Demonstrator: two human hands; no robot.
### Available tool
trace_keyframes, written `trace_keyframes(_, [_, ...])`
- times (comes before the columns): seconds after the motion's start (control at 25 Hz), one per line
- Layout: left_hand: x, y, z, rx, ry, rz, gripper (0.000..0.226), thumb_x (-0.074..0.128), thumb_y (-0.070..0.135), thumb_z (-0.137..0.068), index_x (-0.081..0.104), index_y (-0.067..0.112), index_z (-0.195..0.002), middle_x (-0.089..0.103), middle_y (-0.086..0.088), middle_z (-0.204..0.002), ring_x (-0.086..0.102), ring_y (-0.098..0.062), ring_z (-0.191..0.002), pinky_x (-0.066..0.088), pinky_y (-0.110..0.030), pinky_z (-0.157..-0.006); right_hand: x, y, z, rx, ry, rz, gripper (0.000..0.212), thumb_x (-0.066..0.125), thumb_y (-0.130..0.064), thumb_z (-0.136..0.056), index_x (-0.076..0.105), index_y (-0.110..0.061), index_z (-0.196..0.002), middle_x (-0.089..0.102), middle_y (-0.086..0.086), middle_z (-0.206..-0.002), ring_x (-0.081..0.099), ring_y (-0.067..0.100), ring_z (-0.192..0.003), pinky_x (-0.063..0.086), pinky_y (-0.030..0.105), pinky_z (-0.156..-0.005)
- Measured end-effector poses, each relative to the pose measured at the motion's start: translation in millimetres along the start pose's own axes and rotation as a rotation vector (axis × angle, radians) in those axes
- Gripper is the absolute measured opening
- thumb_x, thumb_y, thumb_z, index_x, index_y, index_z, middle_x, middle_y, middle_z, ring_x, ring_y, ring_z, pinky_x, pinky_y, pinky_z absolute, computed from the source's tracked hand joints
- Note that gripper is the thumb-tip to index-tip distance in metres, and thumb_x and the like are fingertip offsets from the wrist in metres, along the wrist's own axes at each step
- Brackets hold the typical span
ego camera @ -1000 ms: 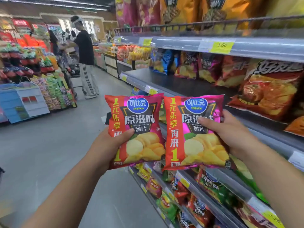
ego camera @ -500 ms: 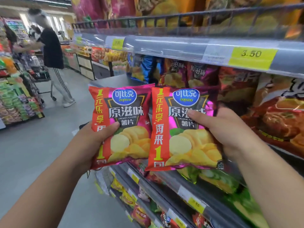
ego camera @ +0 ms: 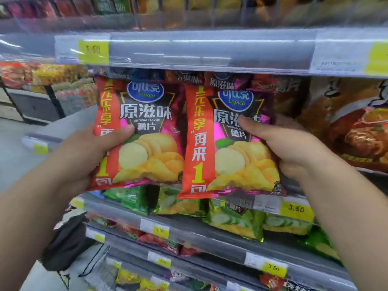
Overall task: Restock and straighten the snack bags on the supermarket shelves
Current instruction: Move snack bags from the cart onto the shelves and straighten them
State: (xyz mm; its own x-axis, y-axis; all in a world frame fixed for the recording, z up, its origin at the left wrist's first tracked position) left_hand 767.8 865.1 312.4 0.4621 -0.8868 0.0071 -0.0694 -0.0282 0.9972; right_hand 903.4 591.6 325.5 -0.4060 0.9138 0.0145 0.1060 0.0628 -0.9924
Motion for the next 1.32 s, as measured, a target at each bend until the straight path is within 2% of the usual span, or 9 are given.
trace_keyframes(0.12, [3, 6, -34, 0.001, -0.087, 0.011, 0.08, 0.094, 0.053, -0.02, 0.074, 0.018, -0.089, 0.077, -0.006, -0.081, 0.073, -0.019, -0.064, 0.058, -0.031, -0.052, -3, -2, -11, 0.013, 0.134, 0.062, 0.064, 0.084, -0.043, -0.047, 0.07, -0.022, -0.106, 0.076, -0.003, -0.096, 0.073, 0.02, -0.086, 0.057, 0.045, -0.085])
trace_keyframes(0.24, [8, 4, -62, -0.012, -0.083, 0.034, 0.051, 0.082, 0.038, -0.047, 0.068, 0.014, -0.09, 0.074, 0.001, -0.065, 0.069, -0.013, -0.051, 0.053, -0.025, -0.043, -5, 0, -16, 0.016, 0.244, 0.089, 0.045, 0.087, -0.039, -0.062, 0.069, -0.023, -0.101, 0.076, -0.003, -0.097, 0.073, 0.02, -0.088, 0.056, 0.047, -0.087])
trace_keyframes(0.36, [7, -3, -84, -0.041, -0.099, 0.064, 0.046, 0.078, 0.031, -0.055, 0.068, 0.017, -0.097, 0.076, 0.002, -0.076, 0.072, -0.013, -0.058, 0.056, -0.027, -0.047, -4, 4, -22, 0.056, 0.308, 0.091, 0.038, 0.086, -0.034, -0.067, 0.068, -0.023, -0.099, 0.075, -0.002, -0.098, 0.072, 0.02, -0.088, 0.057, 0.046, -0.086])
trace_keyframes(0.52, [0, -2, -103, -0.045, -0.15, 0.077, 0.034, 0.073, 0.028, -0.065, 0.067, 0.02, -0.097, 0.076, 0.005, -0.073, 0.072, -0.01, -0.059, 0.055, -0.024, -0.047, 6, -2, -36, 0.072, 0.338, 0.095, 0.065, 0.091, -0.037, -0.058, 0.066, -0.018, -0.115, 0.074, 0.002, -0.103, 0.071, 0.022, -0.091, 0.057, 0.046, -0.087])
trace_keyframes(0.68, [-11, -4, -117, -0.054, -0.134, 0.077, 0.05, 0.077, 0.032, -0.062, 0.067, 0.019, -0.109, 0.077, -0.001, -0.089, 0.074, -0.013, -0.068, 0.058, -0.027, -0.053, 3, -2, -68, -0.016, 0.376, 0.165, 0.122, 0.09, -0.065, -0.014, 0.06, -0.019, -0.123, 0.071, 0.001, -0.113, 0.068, 0.024, -0.102, 0.053, 0.045, -0.092])
trace_keyframes(0.88, [-8, -8, -125, -0.052, -0.089, 0.057, 0.047, 0.08, 0.037, -0.052, 0.068, 0.023, -0.096, 0.077, 0.002, -0.081, 0.074, -0.015, -0.074, 0.061, -0.032, -0.066, 9, 6, -75, -0.031, 0.304, 0.246, 0.1, 0.09, -0.061, -0.038, 0.057, -0.021, -0.123, 0.07, -0.003, -0.113, 0.066, 0.02, -0.105, 0.052, 0.043, -0.097])
trace_keyframes(1.08, [-4, -10, -128, -0.031, -0.056, 0.03, 0.047, 0.082, 0.039, -0.053, 0.068, 0.024, -0.095, 0.076, -0.003, -0.094, 0.073, -0.023, -0.085, 0.057, -0.04, -0.082, 5, 36, -75, 0.171, -0.004, 0.251, 0.144, 0.101, -0.033, -0.022, 0.033, -0.022, -0.148, 0.057, 0.003, -0.138, 0.058, 0.021, -0.121, 0.046, 0.043, -0.104])
trace_keyframes(1.2, [-4, -9, -133, 0.008, -0.045, 0.009, 0.038, 0.083, 0.037, -0.065, 0.067, 0.025, -0.097, 0.075, -0.003, -0.096, 0.073, -0.024, -0.087, 0.057, -0.04, -0.082, -3, 35, -87, 0.117, 0.111, 0.257, 0.14, 0.096, -0.027, -0.018, 0.037, -0.022, -0.146, 0.062, 0.001, -0.13, 0.06, 0.022, -0.117, 0.048, 0.044, -0.102])
trace_keyframes(1.32, [-8, -11, -138, 0.002, -0.064, 0.043, 0.029, 0.079, 0.029, -0.073, 0.067, 0.027, -0.099, 0.076, 0.0, -0.094, 0.074, -0.016, -0.078, 0.056, -0.035, -0.073, -4, 32, -100, 0.03, 0.229, 0.363, 0.14, 0.094, -0.031, -0.031, 0.024, -0.025, -0.152, 0.052, 0.0, -0.141, 0.05, 0.022, -0.128, 0.042, 0.041, -0.108])
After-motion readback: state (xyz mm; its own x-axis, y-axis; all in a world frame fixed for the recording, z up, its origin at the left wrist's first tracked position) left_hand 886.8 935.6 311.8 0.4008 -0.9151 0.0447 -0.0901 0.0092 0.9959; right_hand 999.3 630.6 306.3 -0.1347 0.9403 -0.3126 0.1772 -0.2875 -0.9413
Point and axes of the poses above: each hand's wrist, its own z-axis away from the middle knuckle, its own x-axis out of the palm, y = z × x, the point moved 6 cm from there along -z, towards the middle knuckle
